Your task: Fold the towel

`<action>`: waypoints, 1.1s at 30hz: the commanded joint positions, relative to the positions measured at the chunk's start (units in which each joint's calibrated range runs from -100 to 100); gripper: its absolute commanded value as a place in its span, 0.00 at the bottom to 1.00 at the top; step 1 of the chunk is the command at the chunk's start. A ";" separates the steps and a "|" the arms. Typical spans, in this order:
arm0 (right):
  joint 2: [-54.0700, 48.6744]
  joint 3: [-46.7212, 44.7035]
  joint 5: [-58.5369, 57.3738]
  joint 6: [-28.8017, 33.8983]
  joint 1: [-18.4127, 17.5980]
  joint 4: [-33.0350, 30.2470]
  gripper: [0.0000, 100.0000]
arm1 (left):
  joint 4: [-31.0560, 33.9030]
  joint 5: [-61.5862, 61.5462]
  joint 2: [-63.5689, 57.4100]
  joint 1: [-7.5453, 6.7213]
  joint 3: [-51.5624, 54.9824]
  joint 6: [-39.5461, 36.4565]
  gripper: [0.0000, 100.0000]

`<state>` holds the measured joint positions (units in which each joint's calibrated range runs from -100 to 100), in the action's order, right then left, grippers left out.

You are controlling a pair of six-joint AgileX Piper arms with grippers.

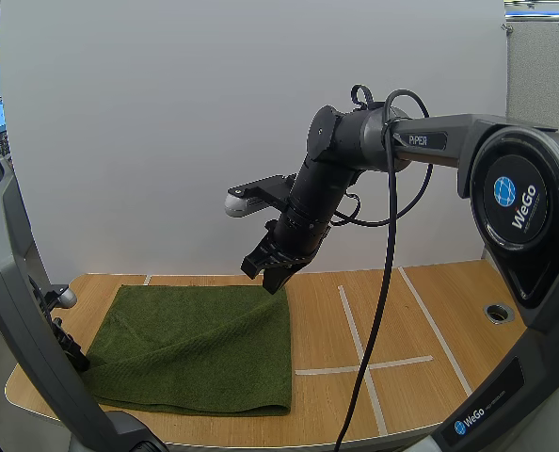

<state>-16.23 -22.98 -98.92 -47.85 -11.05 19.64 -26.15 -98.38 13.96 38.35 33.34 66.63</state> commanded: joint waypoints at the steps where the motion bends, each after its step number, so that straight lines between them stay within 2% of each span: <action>1: -0.98 0.00 -1.08 -0.34 0.13 0.25 0.00 | 0.70 1.84 -0.06 0.51 -0.48 0.64 0.00; 18: -0.98 0.00 -1.08 -0.27 0.13 0.49 0.00 | 0.57 2.36 0.04 0.51 -0.96 0.96 0.02; 22: -0.98 0.00 -1.08 -0.27 0.13 0.63 0.00 | 0.30 1.28 0.04 0.51 -0.96 0.57 0.30; 25: -0.98 0.00 -1.08 -0.27 0.13 0.62 0.00 | -1.10 -1.62 0.04 0.53 -1.46 0.57 0.62; 27: -0.98 0.00 -1.08 -0.27 0.13 0.62 0.00 | -2.53 -1.62 -0.10 0.53 -2.96 0.57 0.76; 28: -0.98 0.00 -1.08 -0.27 0.13 0.82 0.00 | -3.25 -1.62 -0.22 0.53 -4.15 0.57 0.79; 33: -2.05 -3.67 -1.08 -2.16 0.13 4.21 0.00 | -8.45 -1.62 -0.60 0.53 -10.73 -0.65 0.79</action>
<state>-16.23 -22.98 -98.92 -47.85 -11.05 20.09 -26.76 -98.48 14.06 38.78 31.23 67.07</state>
